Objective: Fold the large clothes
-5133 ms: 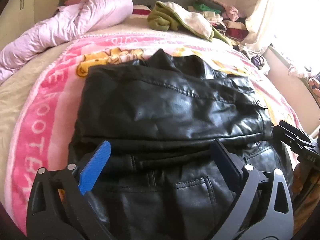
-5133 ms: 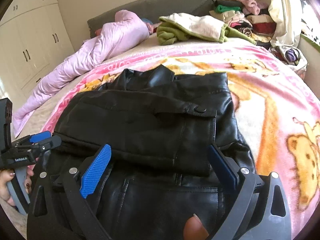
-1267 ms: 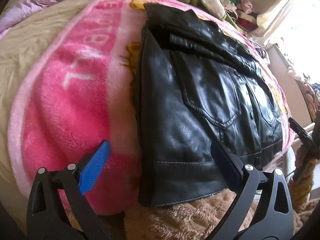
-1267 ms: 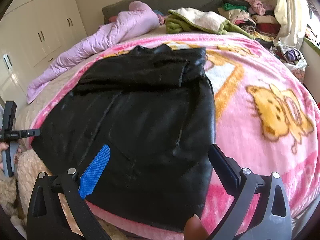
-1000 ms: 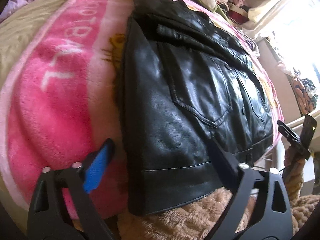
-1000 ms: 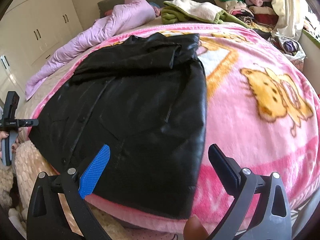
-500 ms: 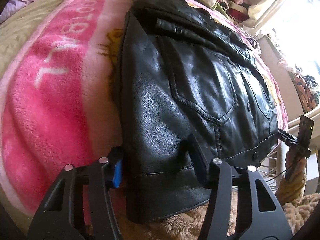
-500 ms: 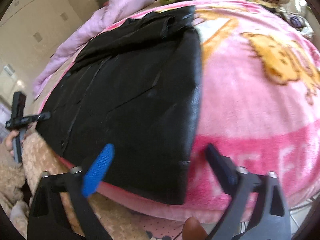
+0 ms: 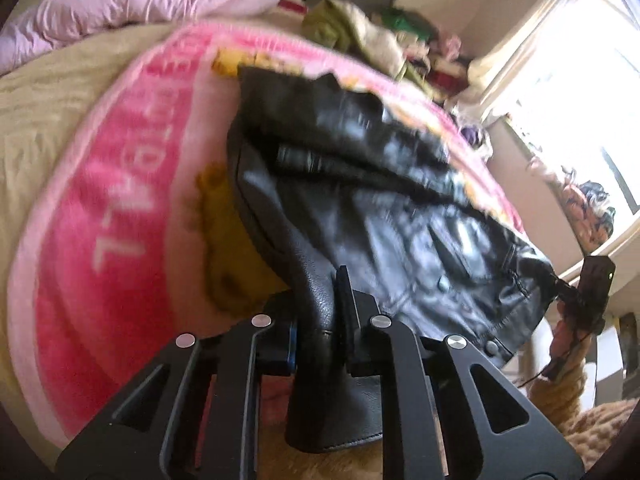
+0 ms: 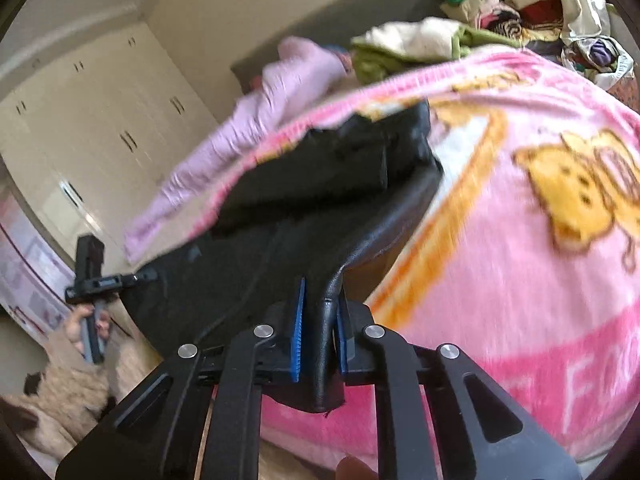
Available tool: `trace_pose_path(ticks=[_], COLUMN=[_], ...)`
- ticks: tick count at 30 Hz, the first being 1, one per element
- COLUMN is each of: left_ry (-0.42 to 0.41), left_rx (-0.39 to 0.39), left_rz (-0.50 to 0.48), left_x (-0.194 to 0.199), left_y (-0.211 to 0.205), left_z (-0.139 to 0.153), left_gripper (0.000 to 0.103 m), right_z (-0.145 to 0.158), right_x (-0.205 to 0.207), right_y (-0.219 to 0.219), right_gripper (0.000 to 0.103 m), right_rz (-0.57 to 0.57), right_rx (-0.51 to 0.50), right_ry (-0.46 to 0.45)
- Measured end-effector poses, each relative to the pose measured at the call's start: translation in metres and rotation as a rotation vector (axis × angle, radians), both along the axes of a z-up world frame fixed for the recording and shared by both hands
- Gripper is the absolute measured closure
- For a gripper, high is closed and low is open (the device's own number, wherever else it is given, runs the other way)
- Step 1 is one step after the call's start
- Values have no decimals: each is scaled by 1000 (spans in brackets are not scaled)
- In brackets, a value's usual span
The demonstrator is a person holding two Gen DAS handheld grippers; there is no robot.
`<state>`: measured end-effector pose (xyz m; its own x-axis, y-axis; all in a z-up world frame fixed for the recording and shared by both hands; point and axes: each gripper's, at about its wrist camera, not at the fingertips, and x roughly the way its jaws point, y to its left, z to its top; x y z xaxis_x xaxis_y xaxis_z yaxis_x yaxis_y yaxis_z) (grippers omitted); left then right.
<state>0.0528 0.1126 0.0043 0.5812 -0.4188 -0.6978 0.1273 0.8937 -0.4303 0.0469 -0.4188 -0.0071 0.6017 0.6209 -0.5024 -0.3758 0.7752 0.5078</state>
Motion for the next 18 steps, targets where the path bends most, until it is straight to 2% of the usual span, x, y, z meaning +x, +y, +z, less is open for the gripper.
trace_pose_path(ticks=[8, 12, 18], left_ry=[-107, -130, -164], left_rx=[-72, -90, -95], left_rz=[81, 110, 142], left_x=[22, 33, 54], left_y=[10, 10, 9], left_z=[38, 47, 56], left_gripper=[95, 94, 94], right_z=[29, 37, 46], right_x=[30, 50, 80], right_y=[-12, -15, -13], right_gripper=[92, 92, 92], right_rz=[-63, -76, -84], right_rx=[85, 141, 167], right_ry=[-83, -75, -64])
